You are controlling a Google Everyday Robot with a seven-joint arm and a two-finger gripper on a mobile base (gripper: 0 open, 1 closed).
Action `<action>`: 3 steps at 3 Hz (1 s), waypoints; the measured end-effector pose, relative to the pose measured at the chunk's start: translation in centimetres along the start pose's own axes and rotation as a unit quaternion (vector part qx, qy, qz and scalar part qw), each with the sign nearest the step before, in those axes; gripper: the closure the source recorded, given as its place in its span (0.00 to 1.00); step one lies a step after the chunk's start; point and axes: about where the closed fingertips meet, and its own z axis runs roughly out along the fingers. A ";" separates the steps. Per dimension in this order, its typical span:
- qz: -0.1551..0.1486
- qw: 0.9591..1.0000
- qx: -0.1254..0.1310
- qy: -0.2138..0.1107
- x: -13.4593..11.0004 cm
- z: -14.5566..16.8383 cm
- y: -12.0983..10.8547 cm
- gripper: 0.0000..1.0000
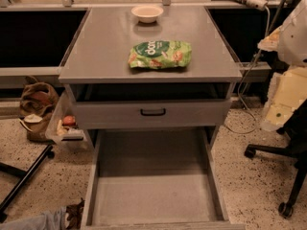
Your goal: Place green rice chip bag into middle drawer
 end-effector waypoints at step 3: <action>0.022 0.998 0.011 -0.054 -1.7 4.1 -4.1 0.00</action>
Offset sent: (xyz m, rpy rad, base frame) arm 0.0250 -0.0003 -0.0164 0.0567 -0.0319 -0.0264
